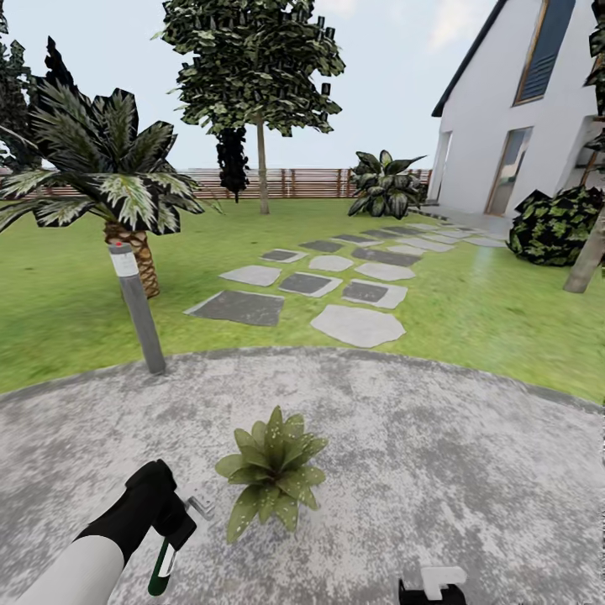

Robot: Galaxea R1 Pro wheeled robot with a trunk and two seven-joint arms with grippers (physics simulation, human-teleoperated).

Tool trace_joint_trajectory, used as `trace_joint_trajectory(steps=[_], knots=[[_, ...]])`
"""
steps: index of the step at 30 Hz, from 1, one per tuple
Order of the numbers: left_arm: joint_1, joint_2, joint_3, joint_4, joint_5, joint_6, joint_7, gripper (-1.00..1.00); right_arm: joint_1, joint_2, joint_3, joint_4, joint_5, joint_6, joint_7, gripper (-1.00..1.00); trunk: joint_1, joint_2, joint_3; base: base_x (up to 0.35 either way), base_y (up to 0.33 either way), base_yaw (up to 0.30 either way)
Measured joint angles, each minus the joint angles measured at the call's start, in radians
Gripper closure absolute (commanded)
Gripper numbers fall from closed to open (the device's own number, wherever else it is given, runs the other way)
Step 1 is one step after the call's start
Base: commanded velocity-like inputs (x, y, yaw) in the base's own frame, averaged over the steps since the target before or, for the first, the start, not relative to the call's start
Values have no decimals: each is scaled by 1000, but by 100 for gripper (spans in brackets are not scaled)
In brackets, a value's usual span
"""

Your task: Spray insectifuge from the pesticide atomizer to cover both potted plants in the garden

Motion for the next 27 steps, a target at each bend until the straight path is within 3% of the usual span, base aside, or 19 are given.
trace_joint_trajectory(steps=[9, 17, 27], knots=[[0, 0, 0, -1, 0, 1, 0, 100, 0, -1, 1, 0, -1, 1, 0, -100, 0, 0, 1, -214, 242, -275], [0, 0, 0, -1, 0, 1, 0, 100, 0, 2, 1, -1, -1, 1, 1, -100, 0, 0, 1, -195, 249, -48], [0, -2, 0, -2, 1, 2, 0, 100, 0, 2, 1, 1, 0, 1, 1, -100, 0, 0, 1, 83, 288, -20]])
